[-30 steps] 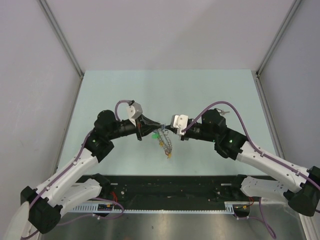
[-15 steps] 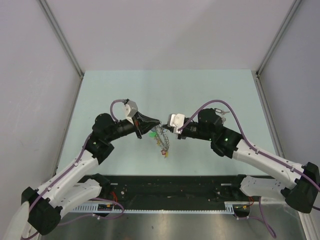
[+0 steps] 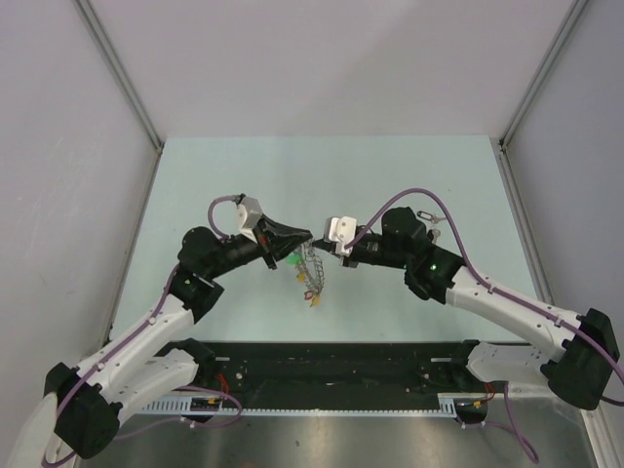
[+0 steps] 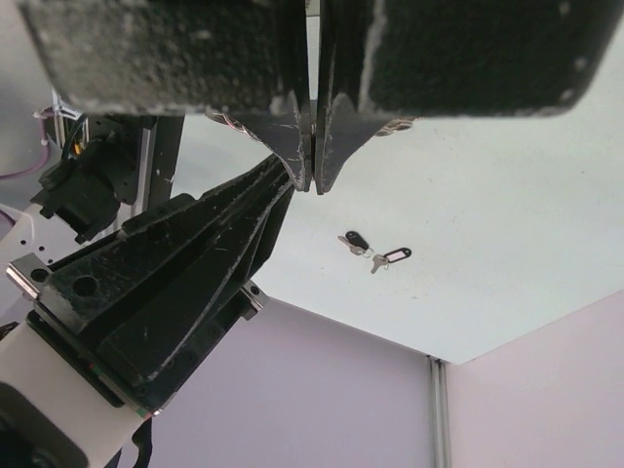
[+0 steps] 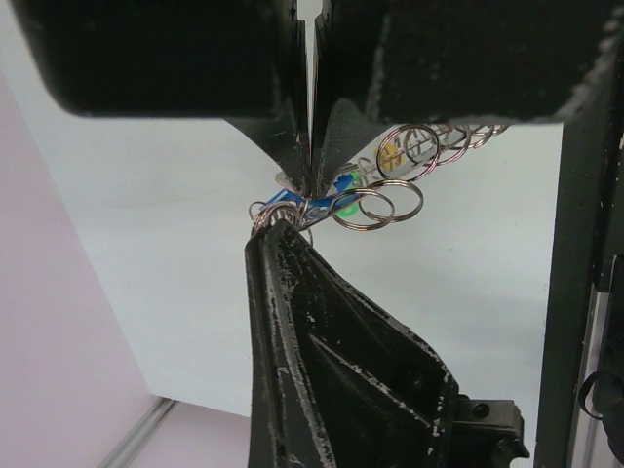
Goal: Put the keys on the keyring
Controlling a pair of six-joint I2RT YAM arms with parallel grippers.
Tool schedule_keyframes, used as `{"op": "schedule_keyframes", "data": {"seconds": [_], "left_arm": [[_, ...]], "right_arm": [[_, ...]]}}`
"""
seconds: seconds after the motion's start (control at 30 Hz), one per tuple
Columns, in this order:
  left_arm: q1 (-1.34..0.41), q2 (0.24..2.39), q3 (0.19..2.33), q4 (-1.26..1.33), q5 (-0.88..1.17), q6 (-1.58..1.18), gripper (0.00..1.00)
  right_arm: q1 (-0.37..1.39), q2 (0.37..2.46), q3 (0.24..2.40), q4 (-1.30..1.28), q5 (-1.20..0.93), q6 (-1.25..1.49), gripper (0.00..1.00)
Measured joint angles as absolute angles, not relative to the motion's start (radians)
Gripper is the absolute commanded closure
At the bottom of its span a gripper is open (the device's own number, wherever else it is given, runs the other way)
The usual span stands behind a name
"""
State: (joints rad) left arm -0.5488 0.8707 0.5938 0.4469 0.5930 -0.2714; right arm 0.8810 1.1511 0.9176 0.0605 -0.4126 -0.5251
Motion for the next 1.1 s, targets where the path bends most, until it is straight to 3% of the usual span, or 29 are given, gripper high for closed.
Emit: {"op": "schedule_keyframes", "data": {"seconds": [0.1, 0.17, 0.2, 0.27, 0.3, 0.4, 0.57, 0.7, 1.1], "left_arm": [[-0.547, 0.870, 0.583, 0.471, 0.587, -0.282, 1.00], [-0.547, 0.869, 0.579, 0.478, 0.581, -0.283, 0.94], [-0.547, 0.866, 0.576, 0.478, 0.577, -0.283, 0.81], [-0.547, 0.853, 0.568, 0.475, 0.567, -0.275, 0.64], [-0.547, 0.843, 0.568, 0.474, 0.555, -0.268, 0.48], [-0.543, 0.794, 0.568, 0.471, 0.516, -0.244, 0.28], [-0.524, 0.704, 0.569, 0.428, 0.438, -0.194, 0.08], [-0.509, 0.665, 0.574, 0.341, 0.360, -0.147, 0.00], [-0.475, 0.573, 0.587, 0.073, 0.035, -0.099, 0.00]], "right_arm": [[0.867, 1.158, 0.916, 0.081, -0.427, -0.511, 1.00], [0.862, 1.163, 0.916, 0.090, -0.428, -0.508, 1.00], [0.859, 1.165, 0.916, 0.093, -0.427, -0.507, 1.00], [0.854, 1.165, 0.915, 0.095, -0.427, -0.507, 1.00], [0.850, 1.165, 0.914, 0.093, -0.425, -0.508, 1.00], [0.829, 1.165, 0.904, 0.060, -0.411, -0.509, 1.00], [0.790, 1.165, 0.891, 0.021, -0.391, -0.510, 1.00], [0.752, 1.170, 0.892, 0.020, -0.382, -0.517, 1.00], [0.650, 1.377, 1.008, 0.044, -0.321, -0.554, 1.00]]}}
